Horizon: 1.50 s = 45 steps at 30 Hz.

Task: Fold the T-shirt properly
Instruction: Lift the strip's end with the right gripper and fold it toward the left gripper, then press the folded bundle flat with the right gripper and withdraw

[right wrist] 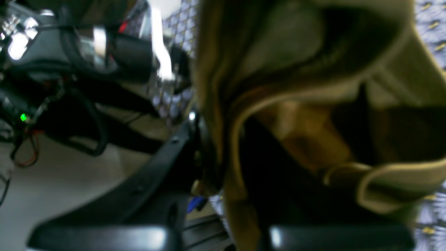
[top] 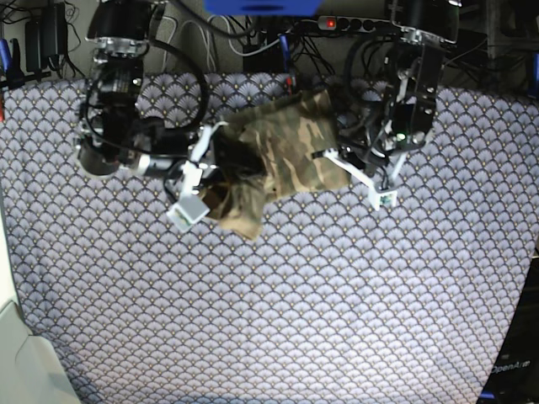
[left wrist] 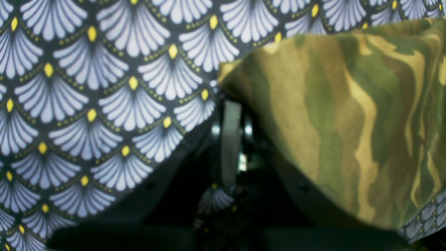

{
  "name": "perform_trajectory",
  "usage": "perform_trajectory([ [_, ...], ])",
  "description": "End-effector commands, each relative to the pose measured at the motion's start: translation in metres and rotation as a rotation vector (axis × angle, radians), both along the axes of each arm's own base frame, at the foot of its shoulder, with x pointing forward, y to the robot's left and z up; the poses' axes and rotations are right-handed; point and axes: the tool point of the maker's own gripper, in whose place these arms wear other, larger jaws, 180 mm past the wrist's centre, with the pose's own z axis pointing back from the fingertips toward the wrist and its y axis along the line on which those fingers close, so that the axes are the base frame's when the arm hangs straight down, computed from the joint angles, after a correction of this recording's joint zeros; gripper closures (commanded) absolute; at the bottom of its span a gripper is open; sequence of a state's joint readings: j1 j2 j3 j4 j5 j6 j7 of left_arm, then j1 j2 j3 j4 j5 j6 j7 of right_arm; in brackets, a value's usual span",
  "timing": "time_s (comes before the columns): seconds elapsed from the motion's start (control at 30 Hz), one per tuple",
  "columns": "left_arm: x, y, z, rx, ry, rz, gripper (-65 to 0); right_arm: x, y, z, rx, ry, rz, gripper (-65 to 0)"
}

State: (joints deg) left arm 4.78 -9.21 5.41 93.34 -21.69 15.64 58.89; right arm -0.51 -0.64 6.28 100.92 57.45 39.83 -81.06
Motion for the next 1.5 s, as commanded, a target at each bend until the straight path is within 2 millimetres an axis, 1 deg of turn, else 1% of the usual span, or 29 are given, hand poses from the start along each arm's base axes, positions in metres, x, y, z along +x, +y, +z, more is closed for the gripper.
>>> perform_trajectory([
  [0.0,0.008,-0.003,0.01,-0.011,-0.034,-0.007,-0.5,0.009,0.002,0.014,0.043,-0.047,-0.005,0.0],
  [0.07,0.007,-0.003,0.009,-0.011,-0.031,-0.007,-0.5,0.012,0.011,0.012,0.059,-0.037,0.017,0.0],
  [0.13,0.002,-0.003,0.006,-0.011,-0.021,-0.008,-0.5,0.015,0.014,0.007,0.058,-0.022,0.037,0.0],
  [0.23,0.001,-0.003,0.006,-0.011,-0.019,-0.008,-0.5,0.017,0.024,-0.001,0.081,0.008,0.059,0.0],
  [0.33,-0.005,-0.001,0.001,-0.011,-0.006,-0.002,-0.5,0.016,0.028,-0.01,0.094,0.046,0.062,0.0],
  [0.5,-0.006,0.003,0.001,-0.003,-0.005,0.0,-0.5,0.01,0.035,-0.02,0.099,0.089,0.081,-0.2],
  [0.6,-0.006,0.004,0.001,0.002,-0.006,-0.002,-0.5,0.009,0.037,-0.026,0.107,0.116,0.08,-5.0],
  [0.77,-0.003,0.004,0.003,0.001,-0.013,-0.003,-0.5,0.007,0.043,-0.028,0.126,0.137,0.08,-16.9],
  [0.83,-0.003,0.003,0.003,0.001,-0.013,-0.005,-0.5,0.005,0.052,-0.026,0.14,0.137,0.094,-20.6],
  [1.03,-0.004,0.003,0.003,-0.001,-0.01,-0.006,-0.5,0.01,0.066,-0.016,0.156,0.117,0.126,-26.9],
  [1.1,-0.005,0.003,0.002,0.0,-0.007,-0.004,-0.5,0.004,0.076,-0.014,0.15,0.112,0.171,-29.0],
  [1.27,-0.004,0.005,0.002,0.003,-0.01,-0.002,-0.5,-0.009,0.09,-0.013,0.14,0.107,0.239,-35.4],
  [1.33,-0.005,0.005,0.002,0.005,-0.009,-0.002,-0.5,-0.014,0.097,-0.001,0.137,0.061,0.271,-37.1],
  [1.4,-0.005,0.007,0.001,0.008,-0.009,-0.002,-0.5,-0.019,0.104,0.016,0.134,-0.012,0.313,-37.5],
  [1.47,-0.006,0.007,0.001,0.007,-0.005,-0.002,-0.5,-0.018,0.107,0.032,0.134,-0.073,0.331,-37.5],
])
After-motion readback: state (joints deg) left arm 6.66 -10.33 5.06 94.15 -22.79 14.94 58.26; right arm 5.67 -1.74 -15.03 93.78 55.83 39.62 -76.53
